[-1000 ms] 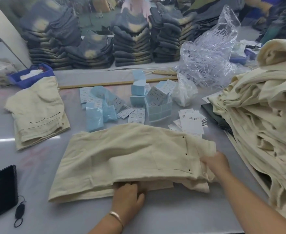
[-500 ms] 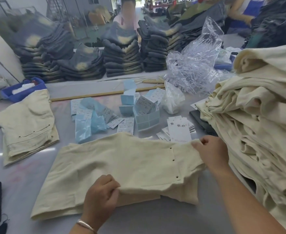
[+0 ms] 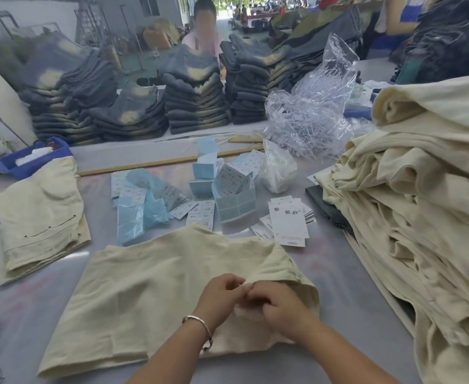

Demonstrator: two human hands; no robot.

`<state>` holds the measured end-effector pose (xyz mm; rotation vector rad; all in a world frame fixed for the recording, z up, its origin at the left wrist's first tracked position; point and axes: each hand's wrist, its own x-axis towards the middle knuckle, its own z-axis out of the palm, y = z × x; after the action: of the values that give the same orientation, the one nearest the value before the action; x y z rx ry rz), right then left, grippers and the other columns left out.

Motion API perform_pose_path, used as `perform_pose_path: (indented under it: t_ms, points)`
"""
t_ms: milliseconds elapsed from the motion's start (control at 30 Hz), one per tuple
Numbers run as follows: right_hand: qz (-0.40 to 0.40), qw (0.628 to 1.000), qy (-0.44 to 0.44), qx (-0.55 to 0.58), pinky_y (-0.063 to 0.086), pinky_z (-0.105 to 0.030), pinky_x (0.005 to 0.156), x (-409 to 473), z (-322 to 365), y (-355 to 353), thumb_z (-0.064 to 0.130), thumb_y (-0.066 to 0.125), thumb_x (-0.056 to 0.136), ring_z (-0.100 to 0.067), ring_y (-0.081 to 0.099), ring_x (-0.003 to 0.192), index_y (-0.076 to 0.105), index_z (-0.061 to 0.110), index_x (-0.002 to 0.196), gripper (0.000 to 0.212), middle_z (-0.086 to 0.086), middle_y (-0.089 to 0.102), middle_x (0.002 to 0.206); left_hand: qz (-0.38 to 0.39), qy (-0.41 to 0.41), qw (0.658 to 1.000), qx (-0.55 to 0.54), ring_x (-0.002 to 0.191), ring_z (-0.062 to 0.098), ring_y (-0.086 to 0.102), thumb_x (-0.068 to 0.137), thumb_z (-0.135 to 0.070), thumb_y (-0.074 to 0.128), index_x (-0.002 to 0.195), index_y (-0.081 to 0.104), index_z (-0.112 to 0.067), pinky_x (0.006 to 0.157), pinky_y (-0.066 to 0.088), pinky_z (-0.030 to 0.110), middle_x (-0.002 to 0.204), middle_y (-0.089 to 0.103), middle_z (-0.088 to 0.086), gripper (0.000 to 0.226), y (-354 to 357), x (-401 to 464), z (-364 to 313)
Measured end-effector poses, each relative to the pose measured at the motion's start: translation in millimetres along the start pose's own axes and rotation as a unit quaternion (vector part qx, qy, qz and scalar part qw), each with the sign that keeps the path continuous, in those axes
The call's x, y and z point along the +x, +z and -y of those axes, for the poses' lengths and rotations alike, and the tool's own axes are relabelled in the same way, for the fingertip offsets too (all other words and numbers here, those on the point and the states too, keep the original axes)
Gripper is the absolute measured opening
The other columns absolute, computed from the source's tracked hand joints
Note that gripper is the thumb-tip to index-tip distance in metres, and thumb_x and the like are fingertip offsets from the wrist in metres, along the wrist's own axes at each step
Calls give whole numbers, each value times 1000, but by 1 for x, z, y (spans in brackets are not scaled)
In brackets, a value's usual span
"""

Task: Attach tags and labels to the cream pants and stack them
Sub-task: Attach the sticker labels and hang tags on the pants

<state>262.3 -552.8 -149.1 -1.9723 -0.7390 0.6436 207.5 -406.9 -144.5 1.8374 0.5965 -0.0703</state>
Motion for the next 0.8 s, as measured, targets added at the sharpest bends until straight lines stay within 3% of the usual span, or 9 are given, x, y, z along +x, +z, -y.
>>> perform_pose_path:
  t_ms: [133, 200, 267, 333, 433, 533, 633, 733, 800]
  points:
    - [-308, 944, 7, -119, 53, -30, 71, -13, -30, -36, 1, 69, 72, -19, 66, 85, 75, 19, 88, 25, 5, 72, 86, -38, 68, 994, 70, 63, 11, 44, 90, -7, 58, 69, 54, -15, 63, 37, 26, 64, 51, -5, 23, 13, 11, -9]
    - [-374, 896, 11, -238, 52, -36, 67, -11, -38, -48, 2, 76, 68, -30, 60, 88, 71, 13, 99, 33, -6, 66, 95, -62, 85, 994, 9, 59, 8, 38, 94, -7, 52, 71, 48, -13, 57, 35, 22, 61, 43, -7, 25, 17, 13, -16]
    - [-382, 883, 29, -272, 50, -38, 69, -3, -38, -57, 6, 77, 69, -33, 54, 92, 67, 10, 107, 40, -10, 62, 102, -46, 87, 993, -65, 55, 7, 36, 97, -10, 50, 75, 50, -8, 49, 35, 18, 60, 42, -6, 22, 18, 15, -24]
    - [-363, 908, 26, -208, 46, -35, 70, 4, -35, -66, 3, 69, 78, -29, 57, 90, 71, 13, 103, 27, -5, 68, 98, -24, 102, 990, -97, 54, 7, 36, 97, -14, 54, 74, 55, -12, 48, 33, 17, 59, 43, -6, 23, 15, 16, -34]
    - [-298, 952, 52, 41, 42, -30, 64, 17, -24, -85, 0, 57, 89, -17, 59, 71, 70, 15, 87, 20, -1, 70, 79, -51, 147, 987, -37, 51, 2, 36, 90, -23, 67, 61, 57, -17, 49, 31, 13, 54, 41, -11, 31, -4, 22, -43]
    - [-163, 952, 99, 239, 35, -27, 58, 30, -12, -98, -1, 54, 92, -14, 50, 60, 63, 12, 80, 20, -5, 60, 68, -100, 152, 983, 4, 50, 4, 38, 80, -28, 77, 56, 58, -9, 49, 31, 16, 51, 43, -7, 37, -27, 29, -46]
    - [-42, 932, 150, 326, 45, -23, 55, 39, 1, -103, 6, 57, 94, -14, 57, 60, 66, 6, 90, 10, -7, 64, 74, -182, 133, 973, 55, 57, 10, 53, 76, -34, 80, 63, 69, -11, 60, 40, 26, 57, 62, -1, 28, -43, 38, -48]
    - [31, 907, 165, 386, 54, -26, 62, 47, 12, -100, 10, 56, 95, -20, 63, 71, 65, -5, 105, 20, -14, 68, 86, -284, 111, 934, 187, 76, 17, 63, 79, -37, 76, 72, 72, -23, 68, 46, 31, 71, 68, -5, 16, -49, 36, -49]
    - [53, 900, 158, 402, 54, -26, 59, 52, 16, -94, 11, 56, 95, -19, 63, 67, 66, -1, 97, 16, -13, 68, 83, -355, 154, 875, 290, 92, 29, 59, 80, -24, 74, 92, 74, -19, 80, 46, 38, 90, 66, 4, 14, -45, 29, -46]
